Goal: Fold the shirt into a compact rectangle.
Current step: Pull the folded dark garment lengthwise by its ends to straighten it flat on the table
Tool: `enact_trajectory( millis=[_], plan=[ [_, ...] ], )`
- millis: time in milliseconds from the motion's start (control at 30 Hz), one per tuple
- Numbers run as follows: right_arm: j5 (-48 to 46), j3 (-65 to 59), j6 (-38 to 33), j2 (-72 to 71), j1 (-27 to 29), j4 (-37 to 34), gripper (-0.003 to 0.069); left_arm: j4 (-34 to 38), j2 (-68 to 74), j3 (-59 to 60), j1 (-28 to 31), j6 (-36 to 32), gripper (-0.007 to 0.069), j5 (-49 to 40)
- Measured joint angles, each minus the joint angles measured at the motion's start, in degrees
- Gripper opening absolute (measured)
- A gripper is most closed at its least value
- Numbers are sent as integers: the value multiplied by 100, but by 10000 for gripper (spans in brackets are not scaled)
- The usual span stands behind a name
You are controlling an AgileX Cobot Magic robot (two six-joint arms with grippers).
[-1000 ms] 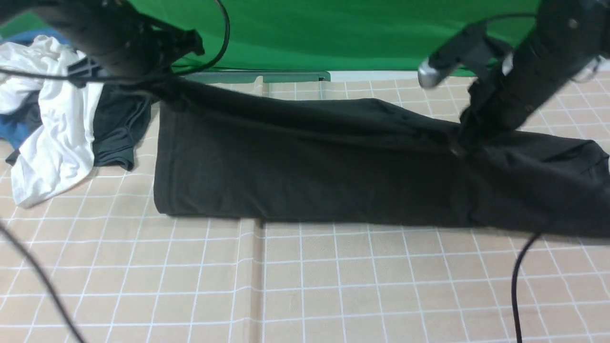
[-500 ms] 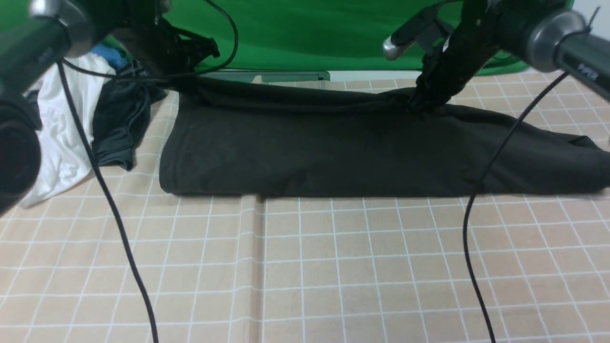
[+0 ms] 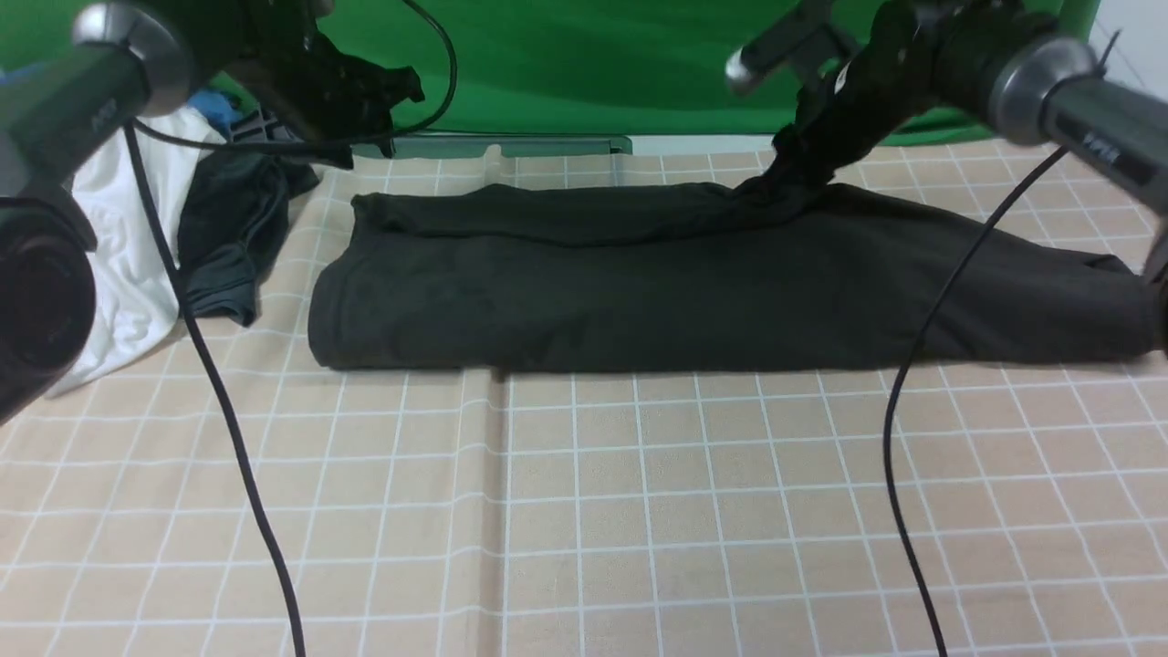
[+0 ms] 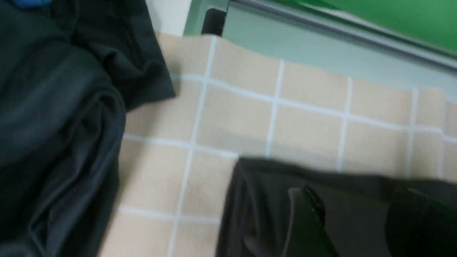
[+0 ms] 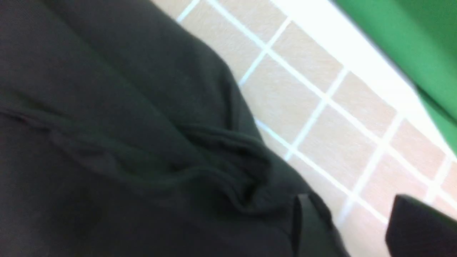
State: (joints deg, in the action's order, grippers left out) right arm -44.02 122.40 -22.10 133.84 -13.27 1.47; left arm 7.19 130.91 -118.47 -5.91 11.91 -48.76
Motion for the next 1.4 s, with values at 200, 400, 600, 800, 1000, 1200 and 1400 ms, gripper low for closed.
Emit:
enact_trajectory(
  millis=[200, 400, 600, 800, 1000, 1200, 1400],
  plan=[
    [-1099, 183, 283, -725, 40, 0, 57, 739, -48, -46, -509, -1089, 113, -800],
    [-1575, 179, 390, -966, 52, 0, 39, 825, 373, -46, -1399, -1524, 15, -658],
    [-1795, 179, 390, -966, 52, 0, 39, 808, 861, -59, -1532, -1542, 16, 47],
    [-1981, 179, 395, -966, 52, -288, 39, 742, 1172, -76, -1388, -1542, 19, 1834],
    [-2423, 179, 379, -966, 28, -361, 39, 983, 1231, -219, -1135, -1639, 19, 2184],
    [-2537, 179, 368, -968, 24, -370, 39, 831, 929, -760, -792, -1712, 19, 767],
    [-2581, 179, 419, -1091, 58, -370, 39, 808, 152, -875, -515, -2137, 19, -337]
  ],
)
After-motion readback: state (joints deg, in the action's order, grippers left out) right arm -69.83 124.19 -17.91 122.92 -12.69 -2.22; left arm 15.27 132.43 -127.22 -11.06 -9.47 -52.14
